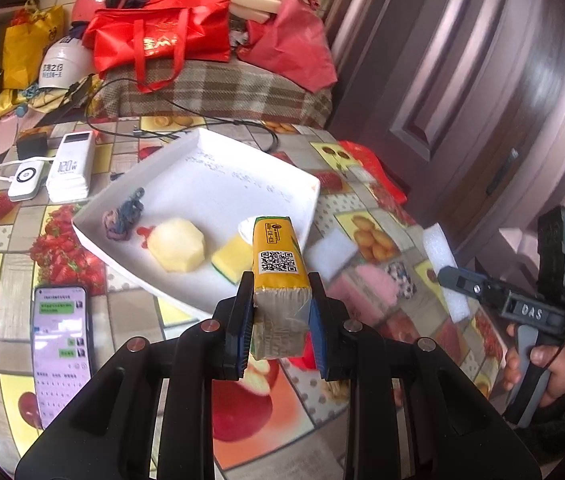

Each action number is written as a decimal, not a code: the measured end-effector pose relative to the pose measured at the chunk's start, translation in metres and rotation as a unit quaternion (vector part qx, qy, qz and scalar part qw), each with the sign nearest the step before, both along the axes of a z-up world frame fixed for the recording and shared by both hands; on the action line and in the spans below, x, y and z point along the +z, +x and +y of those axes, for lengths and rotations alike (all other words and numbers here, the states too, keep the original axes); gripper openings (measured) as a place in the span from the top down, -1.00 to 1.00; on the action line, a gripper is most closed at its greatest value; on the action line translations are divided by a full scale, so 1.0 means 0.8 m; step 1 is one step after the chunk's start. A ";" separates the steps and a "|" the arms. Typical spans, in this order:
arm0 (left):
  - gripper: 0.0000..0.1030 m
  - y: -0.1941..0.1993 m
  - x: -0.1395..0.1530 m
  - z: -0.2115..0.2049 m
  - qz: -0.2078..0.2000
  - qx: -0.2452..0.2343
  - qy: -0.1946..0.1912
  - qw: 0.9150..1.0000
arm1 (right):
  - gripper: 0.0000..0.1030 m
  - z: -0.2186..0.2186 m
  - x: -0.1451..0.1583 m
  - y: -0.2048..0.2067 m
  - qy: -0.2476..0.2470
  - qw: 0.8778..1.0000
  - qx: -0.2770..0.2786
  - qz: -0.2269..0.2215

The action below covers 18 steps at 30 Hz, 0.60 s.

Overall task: Organize soft objects
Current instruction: 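Carry the tissue packet and foam block toward the white tray, then open left tool to drop the tissue packet into the tray while right releases the foam block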

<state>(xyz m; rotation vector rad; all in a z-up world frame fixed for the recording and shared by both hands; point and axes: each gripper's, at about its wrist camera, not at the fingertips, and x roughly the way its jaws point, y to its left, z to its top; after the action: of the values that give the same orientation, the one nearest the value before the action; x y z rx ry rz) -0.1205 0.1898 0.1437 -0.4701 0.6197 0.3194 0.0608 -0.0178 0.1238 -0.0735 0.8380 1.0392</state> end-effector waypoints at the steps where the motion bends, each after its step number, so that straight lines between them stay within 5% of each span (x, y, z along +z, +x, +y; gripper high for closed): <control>1: 0.54 0.005 0.003 0.007 0.001 0.009 0.003 1.000 | -0.25 0.005 0.003 0.001 0.001 1.000 0.003 -0.003; 10: 0.54 0.063 -0.003 0.079 0.042 0.078 0.021 0.996 | -0.25 0.093 0.034 0.020 0.008 0.999 0.053 -0.005; 18: 0.54 0.090 -0.036 0.110 0.062 0.092 0.002 0.994 | -0.25 0.178 -0.005 0.039 -0.018 0.996 0.081 0.042</control>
<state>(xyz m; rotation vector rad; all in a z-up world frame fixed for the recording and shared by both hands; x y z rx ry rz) -0.0485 0.2777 0.1146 -0.5081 0.6989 0.5276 0.0919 0.1249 0.1199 -0.1305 0.9391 1.1855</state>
